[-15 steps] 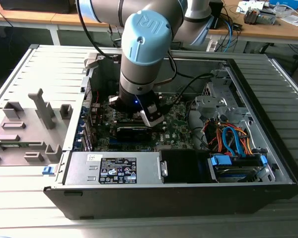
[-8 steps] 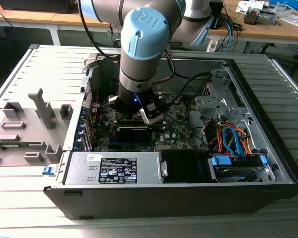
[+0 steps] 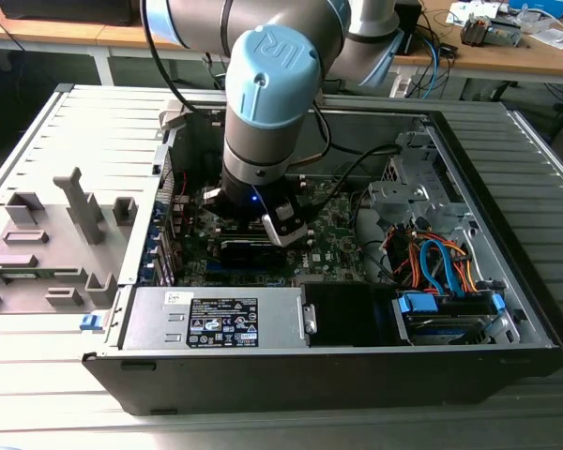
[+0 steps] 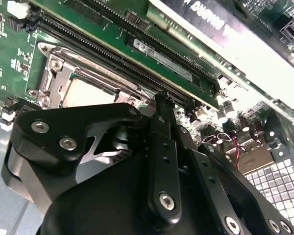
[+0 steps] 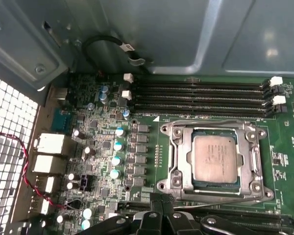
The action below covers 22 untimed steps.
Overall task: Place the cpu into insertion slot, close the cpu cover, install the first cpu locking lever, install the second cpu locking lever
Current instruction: 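Install the second cpu locking lever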
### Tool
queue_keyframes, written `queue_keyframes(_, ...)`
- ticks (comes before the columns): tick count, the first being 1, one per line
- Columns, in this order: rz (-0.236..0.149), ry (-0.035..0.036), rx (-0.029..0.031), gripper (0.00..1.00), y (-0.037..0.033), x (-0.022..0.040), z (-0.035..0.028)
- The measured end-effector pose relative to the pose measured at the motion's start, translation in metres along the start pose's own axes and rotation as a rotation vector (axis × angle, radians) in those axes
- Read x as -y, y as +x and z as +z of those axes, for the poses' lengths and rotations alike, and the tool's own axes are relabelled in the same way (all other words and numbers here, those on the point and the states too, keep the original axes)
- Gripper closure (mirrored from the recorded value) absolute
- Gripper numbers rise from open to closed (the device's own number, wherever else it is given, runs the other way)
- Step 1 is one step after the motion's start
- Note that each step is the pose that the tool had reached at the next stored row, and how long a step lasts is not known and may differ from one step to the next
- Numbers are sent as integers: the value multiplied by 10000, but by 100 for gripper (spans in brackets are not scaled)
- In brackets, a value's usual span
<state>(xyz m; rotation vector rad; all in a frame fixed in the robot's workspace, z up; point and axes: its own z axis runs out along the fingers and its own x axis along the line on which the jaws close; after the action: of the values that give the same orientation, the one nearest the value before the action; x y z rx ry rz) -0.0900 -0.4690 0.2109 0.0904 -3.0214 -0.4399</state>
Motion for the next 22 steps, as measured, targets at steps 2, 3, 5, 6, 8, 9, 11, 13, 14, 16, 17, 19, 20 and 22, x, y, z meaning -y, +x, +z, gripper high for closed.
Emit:
queue_keyframes(2, -4, -25, 0, 89, -2, 7, 22)
queue_keyframes(3, -5, -25, 0, 89, -4, 11, 35)
queue_keyframes(5, -8, -26, 0, 89, -6, 10, 55)
queue_keyframes(6, -6, -25, 0, 89, -7, 5, 62)
queue_keyframes(8, -6, -24, -1, 89, -9, -15, 76)
queue_keyframes(9, -7, -23, -2, 89, -10, -27, 81)
queue_keyframes(11, -9, -27, 0, 89, -14, -56, 107)
queue_keyframes(13, -10, -26, -1, 89, -16, -54, 123)
queue_keyframes(14, -7, -23, -4, 89, -15, -50, 137)
queue_keyframes(16, -7, -24, -4, 89, -17, -46, 153)
queue_keyframes(17, -7, -28, 2, 89, -18, -49, 159)
queue_keyframes(19, -10, -26, 1, 89, -20, -71, 165)
queue_keyframes(20, -12, -21, -2, 89, -21, -92, 170)
queue_keyframes(22, -15, -14, -3, 89, -23, -117, 178)
